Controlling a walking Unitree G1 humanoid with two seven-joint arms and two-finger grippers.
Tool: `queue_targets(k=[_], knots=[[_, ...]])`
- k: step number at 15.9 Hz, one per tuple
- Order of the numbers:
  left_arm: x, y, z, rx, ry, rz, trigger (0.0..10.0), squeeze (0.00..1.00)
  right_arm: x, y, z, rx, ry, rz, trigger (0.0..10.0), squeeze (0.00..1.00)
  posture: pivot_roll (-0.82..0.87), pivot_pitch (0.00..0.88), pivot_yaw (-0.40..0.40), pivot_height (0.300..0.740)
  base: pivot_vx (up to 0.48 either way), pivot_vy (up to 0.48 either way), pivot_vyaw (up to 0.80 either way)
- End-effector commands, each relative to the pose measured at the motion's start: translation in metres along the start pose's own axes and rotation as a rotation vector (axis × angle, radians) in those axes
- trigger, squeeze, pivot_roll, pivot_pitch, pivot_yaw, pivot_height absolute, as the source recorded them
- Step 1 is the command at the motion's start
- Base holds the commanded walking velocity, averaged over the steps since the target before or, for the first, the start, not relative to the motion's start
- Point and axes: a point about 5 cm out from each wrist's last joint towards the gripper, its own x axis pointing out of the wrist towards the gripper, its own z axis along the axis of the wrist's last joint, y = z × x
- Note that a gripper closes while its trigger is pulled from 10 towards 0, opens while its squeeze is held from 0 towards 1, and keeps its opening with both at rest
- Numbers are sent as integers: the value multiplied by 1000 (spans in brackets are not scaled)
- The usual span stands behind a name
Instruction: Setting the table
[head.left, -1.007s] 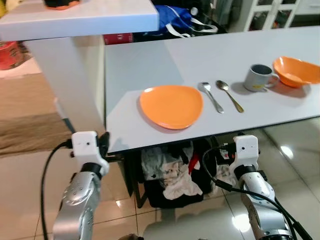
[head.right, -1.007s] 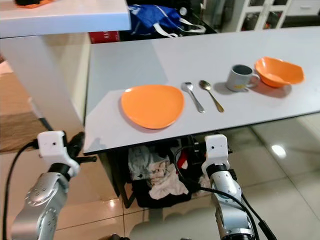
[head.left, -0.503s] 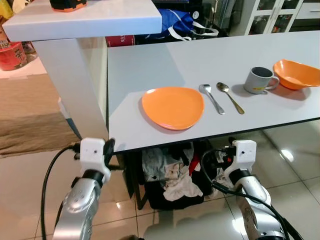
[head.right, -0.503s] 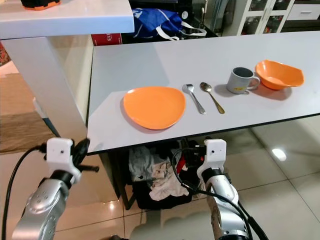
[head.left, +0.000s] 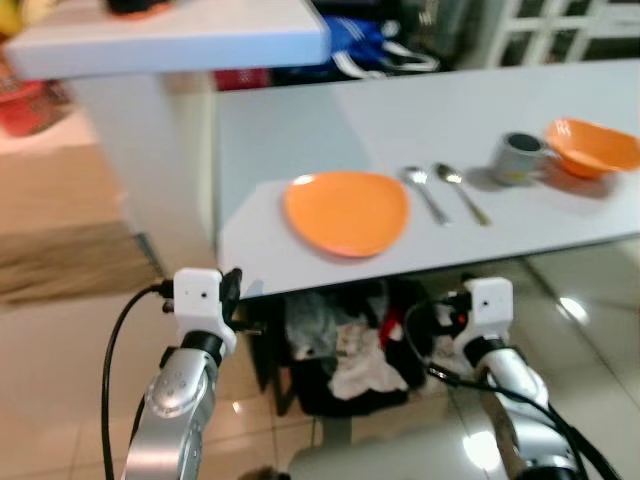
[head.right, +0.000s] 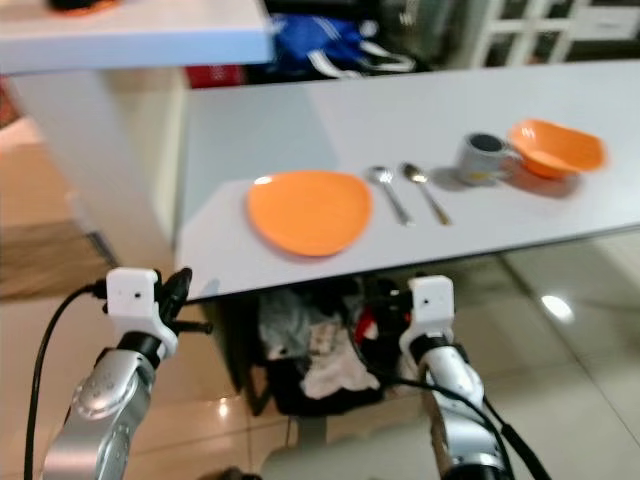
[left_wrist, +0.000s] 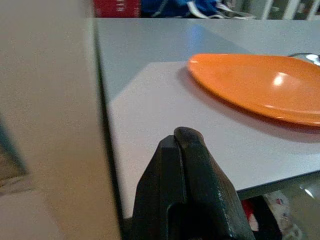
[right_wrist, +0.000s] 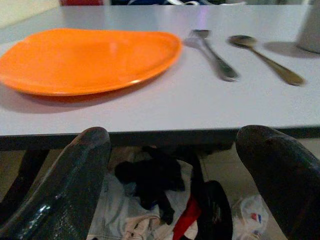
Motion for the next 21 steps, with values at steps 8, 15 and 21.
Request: queue_targets(k=[8, 15, 21], knots=[[3, 4, -3, 0, 17, 13, 10000, 0, 7, 7, 2, -15, -4, 31, 10000, 0, -62, 0, 42, 740, 0, 480, 0], [3, 4, -3, 6, 12, 13, 10000, 0, 11, 11, 2, -47, 0, 58, 10000, 0, -53, 0, 38, 740, 0, 480, 685], [7, 7, -1, 5, 9, 10, 10000, 0, 18, 6, 3, -42, 12, 19, 10000, 0, -46, 0, 37, 740, 0, 480, 443]])
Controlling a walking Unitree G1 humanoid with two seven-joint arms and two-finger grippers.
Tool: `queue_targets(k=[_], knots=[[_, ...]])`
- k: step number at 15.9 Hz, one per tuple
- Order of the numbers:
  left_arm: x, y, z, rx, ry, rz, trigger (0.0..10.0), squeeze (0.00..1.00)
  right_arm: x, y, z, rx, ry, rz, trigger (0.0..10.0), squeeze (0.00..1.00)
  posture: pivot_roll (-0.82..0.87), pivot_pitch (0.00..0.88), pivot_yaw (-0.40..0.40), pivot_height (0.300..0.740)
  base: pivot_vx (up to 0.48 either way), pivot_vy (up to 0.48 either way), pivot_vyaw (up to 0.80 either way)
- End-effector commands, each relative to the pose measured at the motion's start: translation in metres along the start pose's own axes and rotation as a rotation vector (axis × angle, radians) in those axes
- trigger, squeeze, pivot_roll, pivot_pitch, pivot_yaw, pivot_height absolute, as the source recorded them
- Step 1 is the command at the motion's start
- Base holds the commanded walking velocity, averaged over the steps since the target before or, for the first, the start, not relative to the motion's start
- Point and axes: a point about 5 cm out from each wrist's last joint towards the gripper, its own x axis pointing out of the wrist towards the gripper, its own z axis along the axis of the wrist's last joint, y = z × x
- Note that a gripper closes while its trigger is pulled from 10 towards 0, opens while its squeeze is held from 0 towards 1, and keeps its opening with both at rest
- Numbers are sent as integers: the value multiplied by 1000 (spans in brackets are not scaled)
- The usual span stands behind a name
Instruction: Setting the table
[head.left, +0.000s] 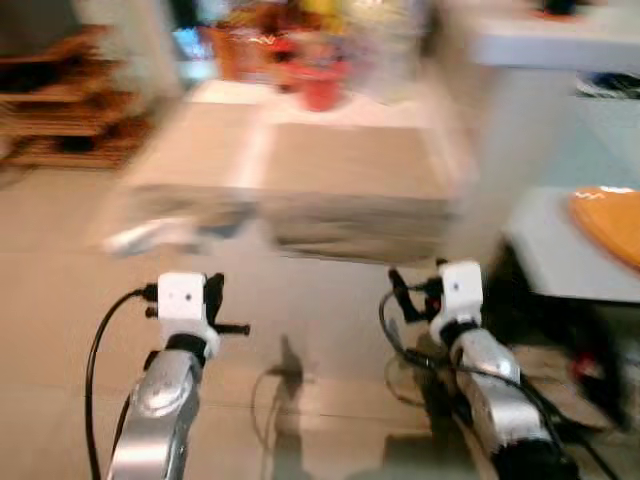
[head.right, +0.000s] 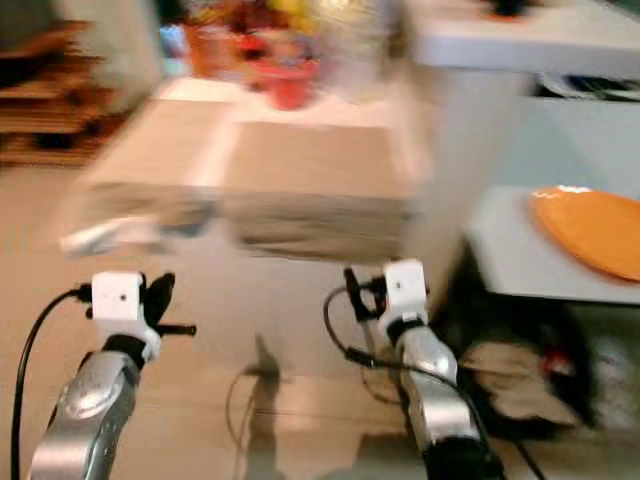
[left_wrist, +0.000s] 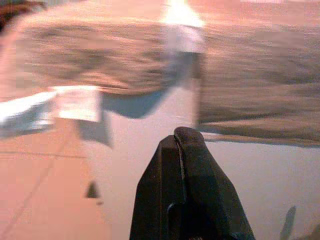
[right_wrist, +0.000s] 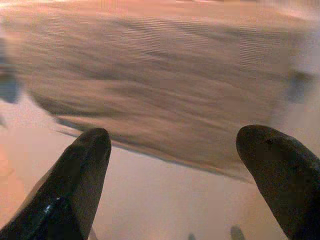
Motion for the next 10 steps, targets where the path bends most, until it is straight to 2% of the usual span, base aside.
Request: queue_targets(k=[1, 6, 8, 10], knots=[[3, -7, 4, -7, -13, -36, 10000, 0, -7, -9, -9, 1, 34, -35, 10000, 0, -49, 0, 40, 740, 0, 480, 0], [6, -12, 5, -20, -13, -89, 10000, 0, -8, -9, -12, 7, 47, -39, 10000, 0, -61, 0, 43, 740, 0, 480, 0], [7, -13, 6, -21, -15, -92, 10000, 0, -8, -10, -12, 1, 43, -42, 10000, 0, -60, 0, 42, 740, 0, 480, -788], [10, -13, 9, -29, -20, -90, 10000, 0, -5, -11, -11, -2, 33, -37, 10000, 0, -58, 0, 37, 740, 0, 480, 0]])
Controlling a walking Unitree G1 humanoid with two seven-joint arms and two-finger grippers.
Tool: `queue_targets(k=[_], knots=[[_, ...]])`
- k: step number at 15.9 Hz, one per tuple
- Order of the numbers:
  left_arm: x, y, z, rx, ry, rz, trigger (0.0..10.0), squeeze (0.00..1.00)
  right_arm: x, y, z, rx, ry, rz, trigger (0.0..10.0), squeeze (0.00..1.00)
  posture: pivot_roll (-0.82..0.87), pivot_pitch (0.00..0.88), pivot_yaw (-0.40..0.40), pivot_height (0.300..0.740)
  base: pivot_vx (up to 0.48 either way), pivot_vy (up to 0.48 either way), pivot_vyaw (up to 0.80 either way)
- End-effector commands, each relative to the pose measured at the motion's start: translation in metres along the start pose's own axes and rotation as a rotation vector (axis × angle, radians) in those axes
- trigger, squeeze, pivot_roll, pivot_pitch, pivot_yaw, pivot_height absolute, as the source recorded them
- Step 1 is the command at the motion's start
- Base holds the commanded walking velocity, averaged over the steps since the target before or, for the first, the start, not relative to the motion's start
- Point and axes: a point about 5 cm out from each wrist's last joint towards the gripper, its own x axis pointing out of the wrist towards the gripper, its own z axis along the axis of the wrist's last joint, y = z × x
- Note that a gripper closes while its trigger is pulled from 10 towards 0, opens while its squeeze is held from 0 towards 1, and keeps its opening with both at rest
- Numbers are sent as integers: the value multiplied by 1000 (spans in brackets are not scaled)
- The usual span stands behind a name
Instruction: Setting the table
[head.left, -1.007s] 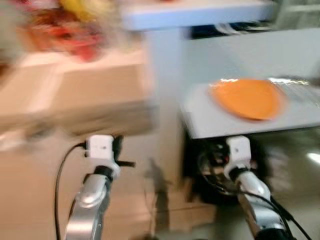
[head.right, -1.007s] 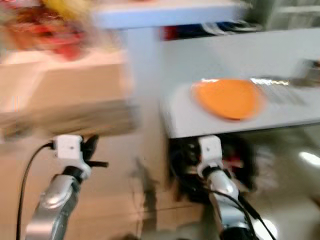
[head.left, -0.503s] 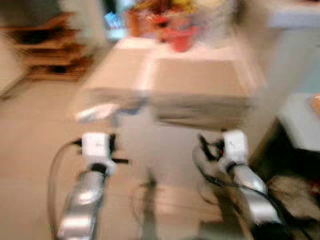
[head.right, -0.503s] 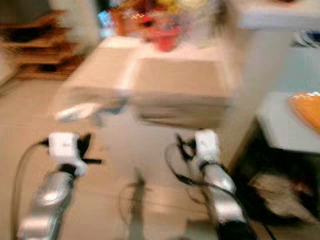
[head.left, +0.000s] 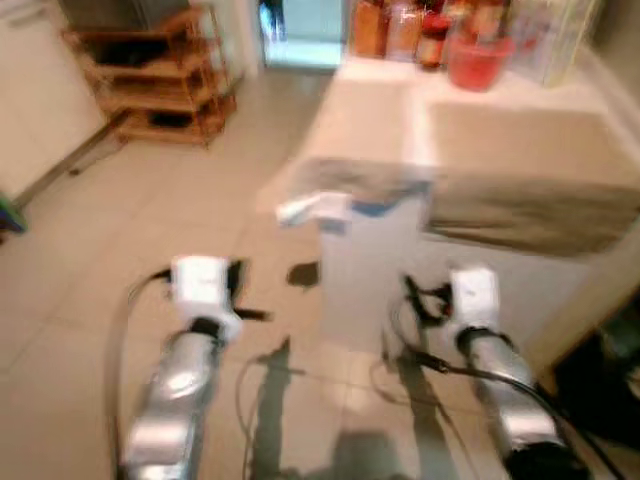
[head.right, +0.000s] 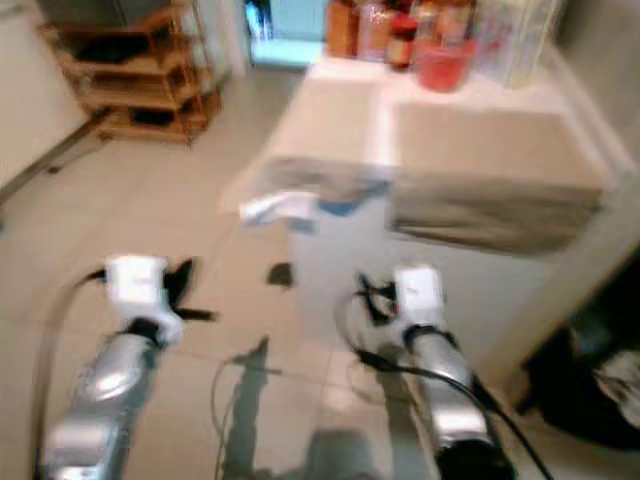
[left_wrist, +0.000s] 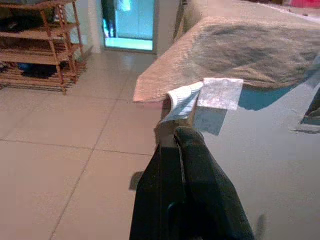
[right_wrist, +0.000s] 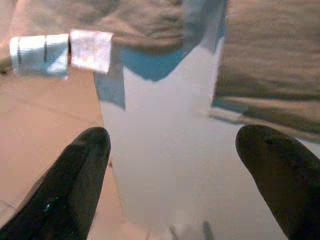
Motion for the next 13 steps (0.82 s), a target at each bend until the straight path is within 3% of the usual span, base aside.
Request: queue_targets(k=[1, 8, 11, 13], knots=[[0, 7, 1, 8, 3, 17, 10000, 0, 4, 5, 8, 2, -35, 17, 10000, 0, -57, 0, 36, 740, 0, 480, 0], [2, 5, 3, 9, -4, -13, 10000, 0, 6, 0, 9, 17, -48, -13, 10000, 0, -51, 0, 27, 740, 0, 480, 0], [3, 11, 21, -6, -104, -2, 10000, 0, 2, -5, 27, 9, -193, -77, 10000, 0, -39, 0, 36, 740, 0, 480, 0], [7, 15, 33, -13, -152, 15, 10000, 0, 3, -7, 36, 2, -235, -96, 10000, 0, -35, 0, 33, 740, 0, 480, 0]])
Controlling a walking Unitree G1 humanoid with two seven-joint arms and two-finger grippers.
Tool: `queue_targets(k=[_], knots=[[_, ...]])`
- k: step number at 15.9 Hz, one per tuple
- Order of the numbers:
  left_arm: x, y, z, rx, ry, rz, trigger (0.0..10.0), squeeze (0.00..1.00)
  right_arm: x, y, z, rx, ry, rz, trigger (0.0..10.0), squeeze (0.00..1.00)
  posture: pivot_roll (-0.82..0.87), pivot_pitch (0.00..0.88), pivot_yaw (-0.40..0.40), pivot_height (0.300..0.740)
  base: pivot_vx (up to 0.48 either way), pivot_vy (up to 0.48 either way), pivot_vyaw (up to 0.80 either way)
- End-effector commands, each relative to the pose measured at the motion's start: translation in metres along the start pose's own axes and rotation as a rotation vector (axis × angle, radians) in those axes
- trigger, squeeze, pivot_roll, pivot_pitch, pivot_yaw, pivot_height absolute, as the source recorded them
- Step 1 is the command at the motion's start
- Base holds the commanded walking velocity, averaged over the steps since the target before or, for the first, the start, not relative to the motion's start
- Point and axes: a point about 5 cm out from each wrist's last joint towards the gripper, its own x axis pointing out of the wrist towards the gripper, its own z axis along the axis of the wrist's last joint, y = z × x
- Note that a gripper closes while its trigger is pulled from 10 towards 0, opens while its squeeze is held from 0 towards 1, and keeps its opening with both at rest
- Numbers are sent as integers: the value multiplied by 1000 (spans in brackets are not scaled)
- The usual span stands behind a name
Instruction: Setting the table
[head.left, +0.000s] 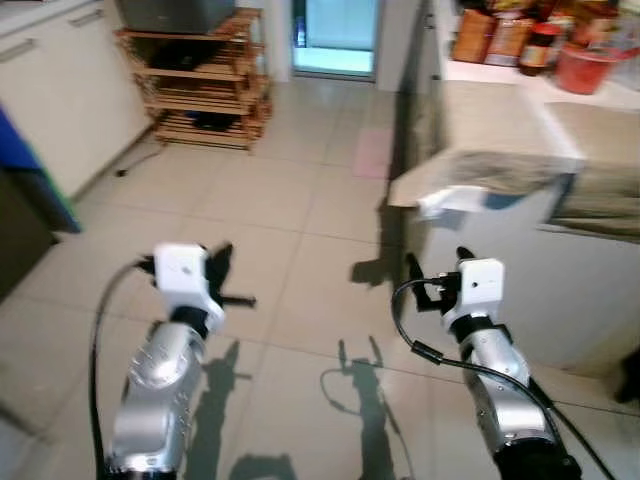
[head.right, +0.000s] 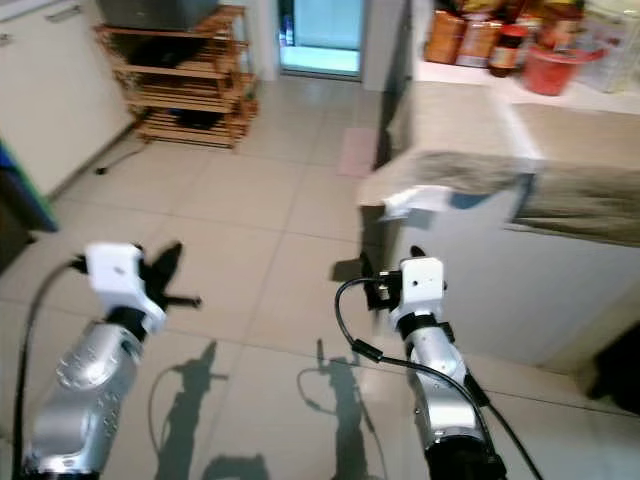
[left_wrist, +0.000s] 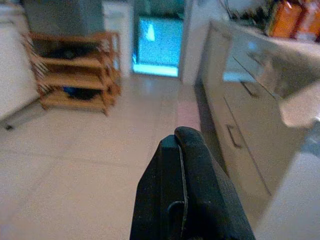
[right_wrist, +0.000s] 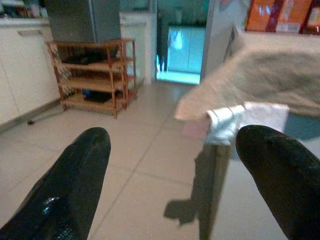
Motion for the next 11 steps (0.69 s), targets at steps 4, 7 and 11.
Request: queue_targets(k=[4, 7, 11], knots=[[17, -4, 22, 5, -81, -38, 10000, 0, 8, -14, 24, -24, -76, -45, 10000, 0, -57, 0, 29, 740, 0, 480, 0], [16, -7, 14, 2, -46, -59, 10000, 0, 5, -15, 19, -18, -54, -51, 10000, 0, -58, 0, 24, 740, 0, 480, 0], [14, -14, -3, 38, 50, -101, 10000, 0, 2, -6, 10, -7, -8, -27, 10000, 0, -44, 0, 34, 740, 0, 327, 0]])
